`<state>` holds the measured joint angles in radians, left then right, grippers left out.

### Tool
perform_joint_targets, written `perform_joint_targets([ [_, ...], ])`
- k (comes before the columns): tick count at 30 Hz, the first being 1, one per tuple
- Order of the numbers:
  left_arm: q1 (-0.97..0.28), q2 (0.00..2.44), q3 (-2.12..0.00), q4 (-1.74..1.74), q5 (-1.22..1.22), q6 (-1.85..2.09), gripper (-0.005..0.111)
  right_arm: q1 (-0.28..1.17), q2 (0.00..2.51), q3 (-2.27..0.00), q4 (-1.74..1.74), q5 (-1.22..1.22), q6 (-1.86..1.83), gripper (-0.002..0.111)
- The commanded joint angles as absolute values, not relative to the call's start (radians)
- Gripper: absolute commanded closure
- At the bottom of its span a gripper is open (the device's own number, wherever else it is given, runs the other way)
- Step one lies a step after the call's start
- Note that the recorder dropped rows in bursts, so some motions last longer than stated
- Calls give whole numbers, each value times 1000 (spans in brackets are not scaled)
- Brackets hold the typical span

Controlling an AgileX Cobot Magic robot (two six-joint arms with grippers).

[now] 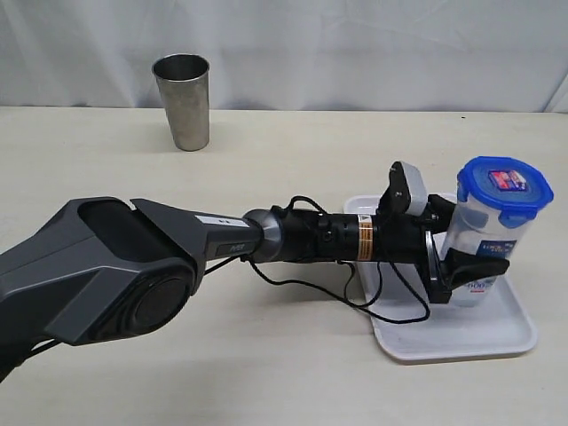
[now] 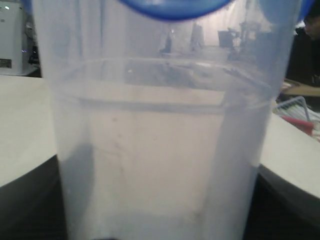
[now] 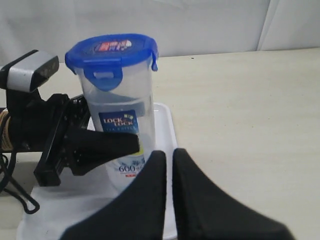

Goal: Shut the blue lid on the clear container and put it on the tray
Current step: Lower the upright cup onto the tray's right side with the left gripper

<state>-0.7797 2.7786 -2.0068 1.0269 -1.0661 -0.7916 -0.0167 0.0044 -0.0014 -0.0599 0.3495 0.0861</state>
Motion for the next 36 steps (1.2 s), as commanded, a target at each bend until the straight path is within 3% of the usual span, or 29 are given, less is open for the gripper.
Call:
perform_joint_targets([
  [1, -784, 2769, -2019, 1069, -1101, -814, 107, -21, 0, 0, -60, 345, 84, 104],
  [14, -784, 2769, -2019, 1060, -1090, -815, 105, -21, 0, 0, -60, 345, 84, 104],
  [18, -784, 2769, -2019, 1060, -1090, -815, 85, -21, 0, 0, -60, 345, 84, 104],
  [23, -784, 2769, -2019, 1064, -1090, -815, 40, -21, 0, 0, -60, 345, 84, 104],
  [26, -784, 2769, -2019, 1064, -1090, -815, 23, -21, 0, 0, -60, 345, 84, 104],
  [28, -784, 2769, -2019, 1064, -1090, -815, 19, -21, 0, 0, -60, 345, 84, 104],
  [36, -784, 2769, -2019, 1064, -1106, -820, 19, -21, 0, 0, -60, 345, 84, 104],
])
